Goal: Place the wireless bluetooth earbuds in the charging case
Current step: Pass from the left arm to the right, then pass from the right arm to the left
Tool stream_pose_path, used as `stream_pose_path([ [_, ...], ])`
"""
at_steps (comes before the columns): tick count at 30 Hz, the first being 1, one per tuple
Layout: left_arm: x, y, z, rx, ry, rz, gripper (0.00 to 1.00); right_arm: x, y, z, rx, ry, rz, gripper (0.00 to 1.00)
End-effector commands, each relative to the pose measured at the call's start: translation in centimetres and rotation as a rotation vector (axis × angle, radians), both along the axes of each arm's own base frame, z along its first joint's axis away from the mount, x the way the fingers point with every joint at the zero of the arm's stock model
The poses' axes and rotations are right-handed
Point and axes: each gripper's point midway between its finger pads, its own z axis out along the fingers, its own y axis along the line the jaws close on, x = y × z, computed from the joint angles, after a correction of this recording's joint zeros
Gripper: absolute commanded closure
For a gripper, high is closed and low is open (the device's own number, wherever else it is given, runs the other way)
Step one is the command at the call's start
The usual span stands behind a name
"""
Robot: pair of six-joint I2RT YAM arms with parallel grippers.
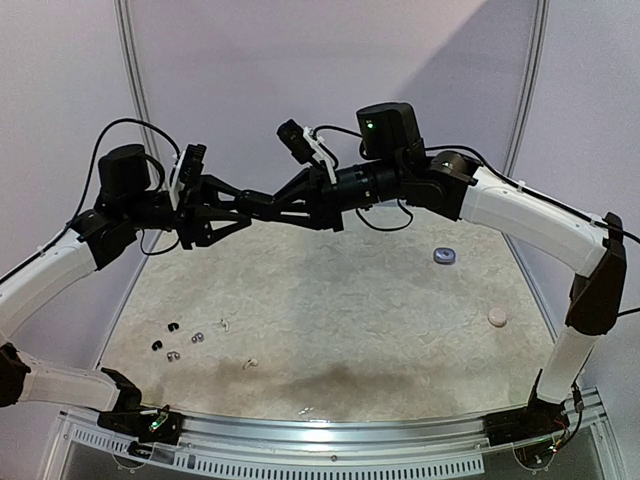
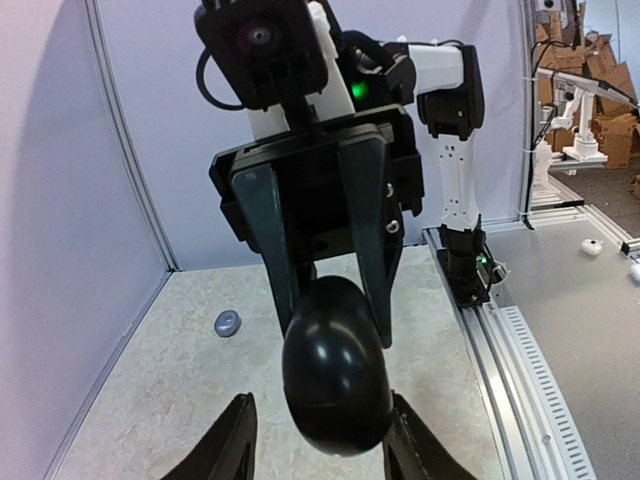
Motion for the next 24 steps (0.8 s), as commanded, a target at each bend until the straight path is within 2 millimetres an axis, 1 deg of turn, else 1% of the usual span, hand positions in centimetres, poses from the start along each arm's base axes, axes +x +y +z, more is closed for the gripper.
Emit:
stream_pose_path([
  [1, 0.6, 0.3, 1.0, -0.01, -0.054, 0.038, 0.58, -0.9, 0.1, 1.4, 0.033, 0.015, 0.04, 1.0],
  [3, 0.3, 0.3, 1.5, -0.025, -0.068, 0.025, 0.58, -0.7, 0.1, 1.3, 0.029, 0.012, 0.03, 1.0],
  [5, 0.0, 0.2, 1.6, -0.031, -0.055, 0.005, 0.53, -0.5, 0.1, 1.3, 0.03, 0.006, 0.016, 1.0],
  [6, -0.2, 0.2, 1.6, -0.034, -0.041, -0.007, 0.51, -0.2, 0.2, 1.4, 0.031, 0.002, 0.005, 1.0],
  [8, -0.4, -0.1, 1.7, -0.043, 0.016, -0.026, 0.51, -0.1, 0.2, 1.5, 0.034, -0.002, -0.003, 1.0],
  [10, -0.5, -0.3, 1.8, -0.055, 0.072, -0.034, 0.57, -0.1, 0.3, 1.7, 0.038, -0.006, -0.002, 1.0],
  [12, -0.4, -0.4, 2.0, -0.061, 0.101, -0.033, 0.67, 0.0, 0.4, 1.6, 0.036, -0.013, -0.01, 1.0],
  [13, -0.4, -0.4, 2.0, -0.059, 0.107, -0.03, 0.69, 0.0, 0.4, 1.6, 0.034, -0.017, -0.013, 1.0],
  [15, -0.4, -0.4, 1.9, -0.056, 0.12, -0.027, 0.7, 0.1, 0.3, 1.7, 0.035, -0.026, -0.017, 1.0],
  [18, -0.3, -0.5, 2.4, -0.066, 0.122, -0.028, 0.69, 0.0, 0.3, 1.7, 0.033, -0.037, -0.017, 1.0],
  [20, -0.5, -0.6, 2.4, -0.065, 0.123, -0.037, 0.73, 0.1, 0.4, 1.6, 0.03, -0.044, -0.023, 1.0],
  [24, -0.5, -0.6, 2.4, -0.063, 0.127, -0.035, 0.99, 0.1, 0.5, 1.8, 0.037, -0.055, -0.022, 1.0],
])
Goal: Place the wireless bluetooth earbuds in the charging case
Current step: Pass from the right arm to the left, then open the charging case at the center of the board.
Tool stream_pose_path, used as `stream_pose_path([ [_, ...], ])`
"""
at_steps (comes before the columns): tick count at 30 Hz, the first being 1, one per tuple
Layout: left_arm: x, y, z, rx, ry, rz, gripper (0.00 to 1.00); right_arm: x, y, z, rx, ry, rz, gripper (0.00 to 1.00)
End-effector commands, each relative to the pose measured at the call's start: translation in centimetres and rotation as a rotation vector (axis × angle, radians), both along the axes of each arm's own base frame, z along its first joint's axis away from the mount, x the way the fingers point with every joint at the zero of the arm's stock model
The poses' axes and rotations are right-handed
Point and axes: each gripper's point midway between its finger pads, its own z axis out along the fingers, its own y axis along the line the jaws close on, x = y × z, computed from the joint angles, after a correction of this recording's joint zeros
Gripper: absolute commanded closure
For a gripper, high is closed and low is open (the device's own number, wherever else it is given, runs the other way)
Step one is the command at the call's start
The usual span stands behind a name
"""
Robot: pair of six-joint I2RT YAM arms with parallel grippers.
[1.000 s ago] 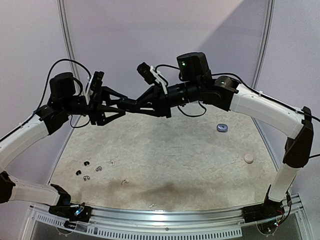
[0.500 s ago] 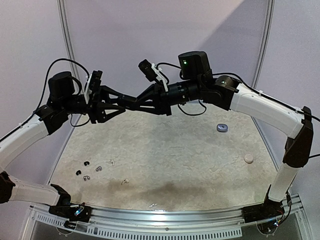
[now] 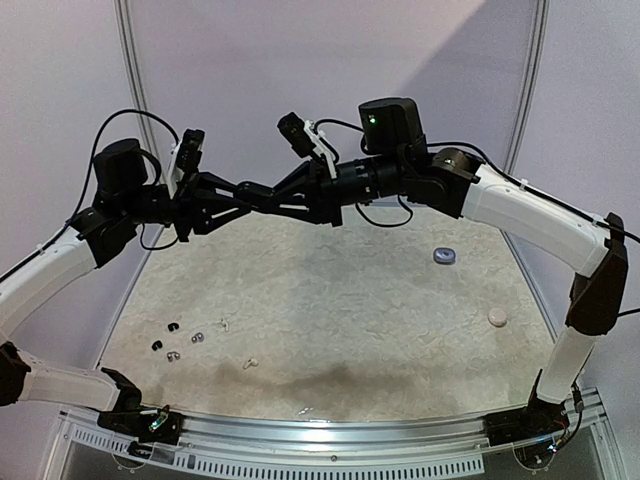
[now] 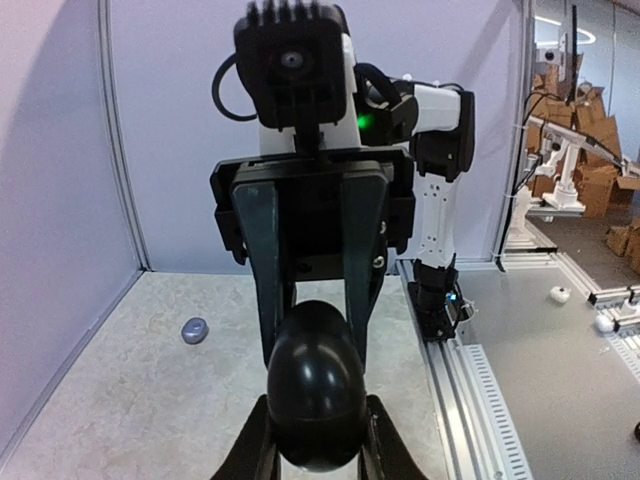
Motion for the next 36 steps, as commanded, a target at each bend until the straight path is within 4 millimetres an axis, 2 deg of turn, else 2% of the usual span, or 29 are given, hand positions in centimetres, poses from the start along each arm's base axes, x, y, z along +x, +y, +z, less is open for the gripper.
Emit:
stream_pose_path([
  [1, 0.1, -0.3, 0.7, -0.009, -0.005, -0.004, 1.0, -0.4, 0.4, 0.8, 0.016, -0.017, 0.005, 1.0],
  [2, 0.1, -0.3, 0.7, -0.01, -0.01, -0.005, 1.0, -0.4, 0.5, 0.7, 0.013, -0.018, 0.005, 1.0],
  [6, 0.0, -0.2, 0.1, 0.01, -0.068, -0.002, 1.0, 0.5, 0.3, 0.6, 0.002, -0.018, -0.054, 0.61],
  [8, 0.0, -0.2, 0.0, 0.022, -0.13, 0.002, 1.0, 1.1, 0.2, 0.9, 0.008, -0.027, -0.09, 0.49],
  [9, -0.1, -0.2, 0.0, 0.027, -0.166, 0.002, 1.0, 1.5, 0.2, 1.0, 0.01, -0.033, -0.108, 0.47],
  [13, -0.7, -0.4, -0.6, 0.068, -0.254, -0.025, 1.0, 3.2, 0.2, 1.1, -0.002, -0.045, -0.198, 0.45],
  [19, -1.0, -0.5, -1.1, 0.087, -0.259, -0.04, 1.0, 4.6, 0.0, 0.7, -0.041, -0.059, -0.267, 0.47],
  [25, -0.9, -0.4, -1.3, 0.089, -0.252, -0.031, 1.0, 5.6, -0.8, 1.2, -0.037, -0.053, -0.297, 0.48],
  [28, -0.6, -0.5, -0.8, 0.062, -0.235, -0.007, 1.0, 5.1, -0.7, 0.4, -0.058, -0.049, -0.266, 0.48],
  [33, 0.0, -0.4, 0.0, 0.001, -0.154, 0.019, 1.0, 2.9, -0.6, 0.6, -0.035, -0.035, -0.149, 0.43],
  [34, 0.0, -0.3, 0.1, -0.01, -0.148, 0.02, 1.0, 2.5, -0.6, 0.6, -0.032, -0.038, -0.129, 0.44],
  [36, -0.1, -0.2, 0.5, -0.029, -0.166, 0.02, 1.0, 2.3, -0.8, 0.4, -0.036, -0.034, -0.111, 0.54],
])
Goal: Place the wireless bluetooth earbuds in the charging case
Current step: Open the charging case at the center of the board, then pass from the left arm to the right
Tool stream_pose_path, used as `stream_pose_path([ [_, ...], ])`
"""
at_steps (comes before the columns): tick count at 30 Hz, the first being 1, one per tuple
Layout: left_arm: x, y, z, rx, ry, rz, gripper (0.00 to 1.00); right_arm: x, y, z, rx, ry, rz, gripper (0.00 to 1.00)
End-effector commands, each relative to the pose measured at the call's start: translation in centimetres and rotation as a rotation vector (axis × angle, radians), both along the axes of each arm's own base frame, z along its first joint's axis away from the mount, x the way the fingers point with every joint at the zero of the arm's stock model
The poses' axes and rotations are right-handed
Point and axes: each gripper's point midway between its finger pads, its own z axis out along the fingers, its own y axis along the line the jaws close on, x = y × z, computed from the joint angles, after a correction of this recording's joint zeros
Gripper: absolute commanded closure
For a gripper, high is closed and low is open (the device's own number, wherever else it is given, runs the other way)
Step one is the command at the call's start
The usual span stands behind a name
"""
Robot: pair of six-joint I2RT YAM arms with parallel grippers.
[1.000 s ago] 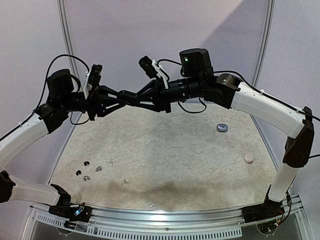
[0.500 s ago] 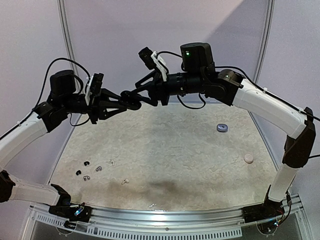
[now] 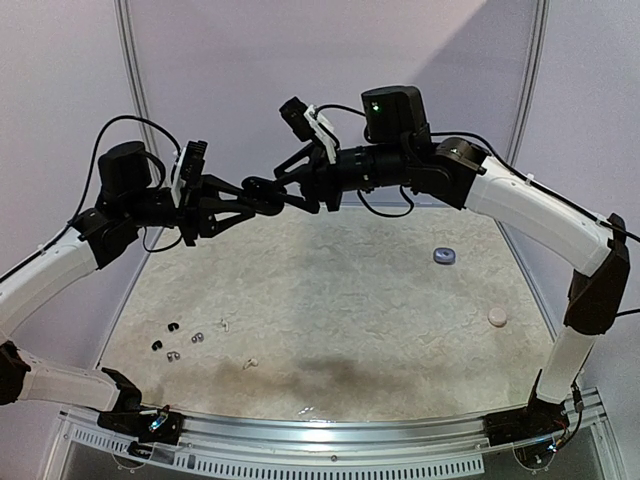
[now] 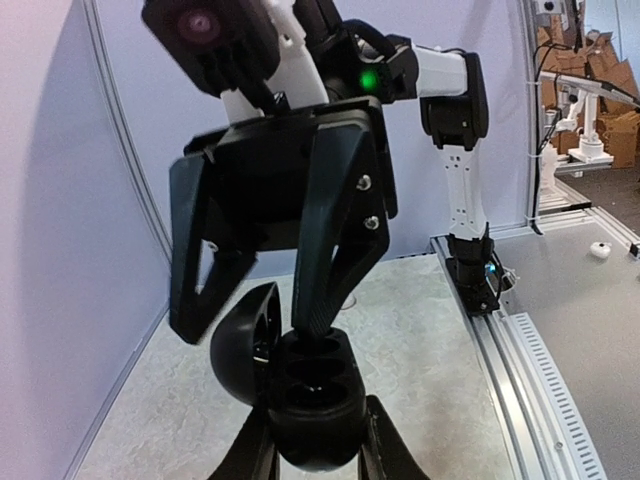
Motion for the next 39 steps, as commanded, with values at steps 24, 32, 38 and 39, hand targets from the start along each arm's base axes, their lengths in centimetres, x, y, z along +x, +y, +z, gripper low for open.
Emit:
stream_pose_path([
  [24, 0.7, 2.0, 5.7, -0.301, 0.034, 0.092, 1.0, -2.4, -3.9, 4.1, 0.342, 0.056, 0.095, 0.25],
  [32, -0.1, 1.6, 7.6, -0.354, 0.027, 0.069, 1.0, -2.1, -1.9, 4.8, 0.409, 0.111, 0.113, 0.34],
  [38, -0.8, 1.1, 8.2, -0.374, 0.002, 0.047, 1.0, -2.4, -1.0, 5.3, 0.413, 0.114, 0.154, 0.42],
  [39, -0.8, 1.0, 8.2, -0.375, -0.003, 0.041, 1.0, -2.4, -0.8, 5.2, 0.408, 0.119, 0.164, 0.42],
])
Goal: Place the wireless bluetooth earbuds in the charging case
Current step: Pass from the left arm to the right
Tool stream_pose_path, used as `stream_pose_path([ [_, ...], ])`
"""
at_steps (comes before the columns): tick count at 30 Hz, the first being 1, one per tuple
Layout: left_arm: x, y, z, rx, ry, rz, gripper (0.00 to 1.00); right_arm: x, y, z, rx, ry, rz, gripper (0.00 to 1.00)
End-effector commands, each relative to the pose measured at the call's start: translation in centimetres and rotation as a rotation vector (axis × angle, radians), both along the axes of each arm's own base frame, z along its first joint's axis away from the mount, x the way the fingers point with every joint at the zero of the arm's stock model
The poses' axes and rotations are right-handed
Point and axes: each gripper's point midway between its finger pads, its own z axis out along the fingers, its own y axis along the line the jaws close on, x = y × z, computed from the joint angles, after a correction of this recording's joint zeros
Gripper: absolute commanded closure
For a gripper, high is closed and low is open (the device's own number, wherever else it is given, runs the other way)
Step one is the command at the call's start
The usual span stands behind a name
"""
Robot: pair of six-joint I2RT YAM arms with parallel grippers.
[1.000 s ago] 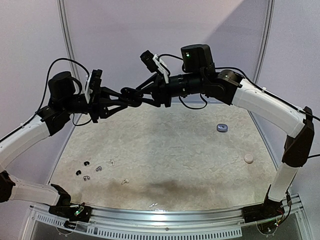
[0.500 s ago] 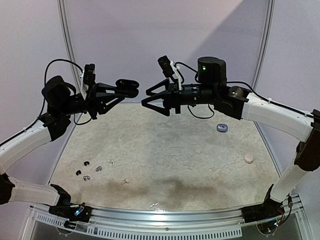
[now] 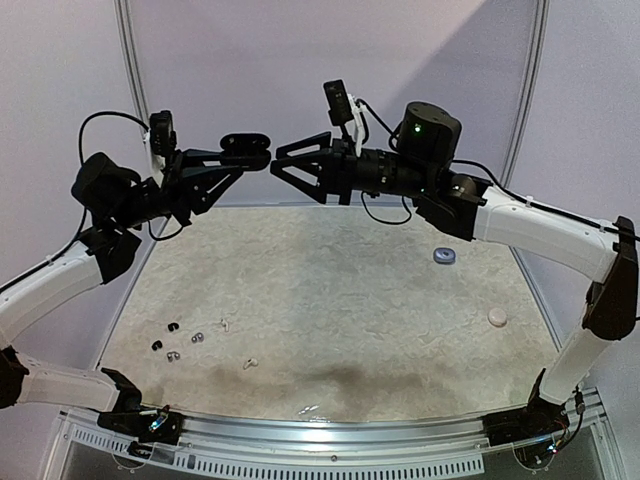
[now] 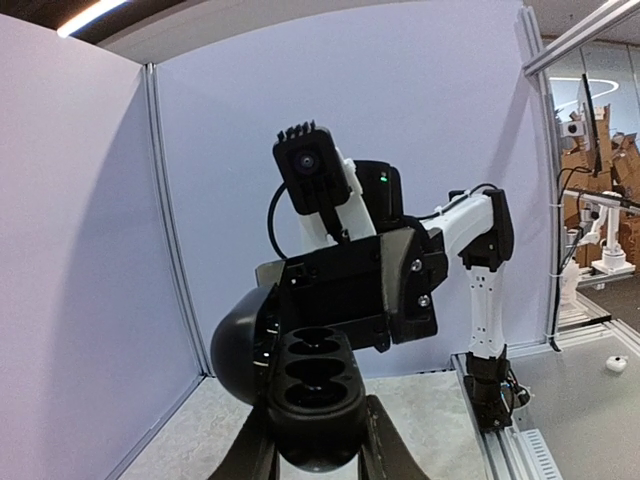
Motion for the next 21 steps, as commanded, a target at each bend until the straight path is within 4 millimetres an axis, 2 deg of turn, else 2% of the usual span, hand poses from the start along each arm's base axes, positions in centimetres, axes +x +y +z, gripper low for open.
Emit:
stream_pose_path([
  [1, -1.1, -0.4, 1.7, -0.041, -0.046, -0.024, 1.0, -0.4, 1.0, 0.5, 0.015, 0.001, 0.054, 0.44],
  [11, -1.2, -1.4, 1.8, -0.046, -0.05, -0.044, 1.0, -1.0, 1.6, 0.8, 0.023, -0.005, 0.109, 0.66],
  [16, -0.9, -1.6, 1.7, -0.046, -0.033, -0.041, 1.0, -1.2, 1.6, 0.8, 0.028, -0.013, 0.126, 0.66],
  [21, -0.9, -1.8, 1.8, -0.045, -0.037, -0.046, 1.0, -1.3, 1.9, 0.6, 0.012, -0.012, 0.14, 0.78],
])
